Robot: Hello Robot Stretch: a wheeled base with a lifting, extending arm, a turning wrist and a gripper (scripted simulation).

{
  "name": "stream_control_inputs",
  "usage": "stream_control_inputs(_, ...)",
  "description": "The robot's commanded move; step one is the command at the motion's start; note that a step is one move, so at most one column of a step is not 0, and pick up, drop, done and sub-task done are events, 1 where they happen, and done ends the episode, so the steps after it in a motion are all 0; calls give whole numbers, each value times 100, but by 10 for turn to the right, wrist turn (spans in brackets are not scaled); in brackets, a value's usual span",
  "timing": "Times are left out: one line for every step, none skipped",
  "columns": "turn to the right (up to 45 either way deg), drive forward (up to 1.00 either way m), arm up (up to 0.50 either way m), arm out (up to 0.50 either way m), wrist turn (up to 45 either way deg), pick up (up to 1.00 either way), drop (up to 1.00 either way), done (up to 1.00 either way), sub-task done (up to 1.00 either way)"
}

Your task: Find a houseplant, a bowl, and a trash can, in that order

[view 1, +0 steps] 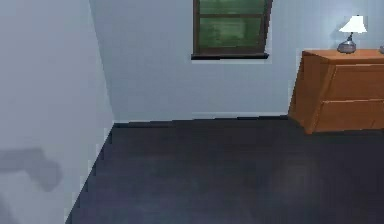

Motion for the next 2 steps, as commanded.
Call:
stream_control_inputs(300, 0, 0, 0, 0, 0, 0, 0, 0)
stream_control_inputs(0, 85, 0, 0, 0, 0, 0, 0, 0)
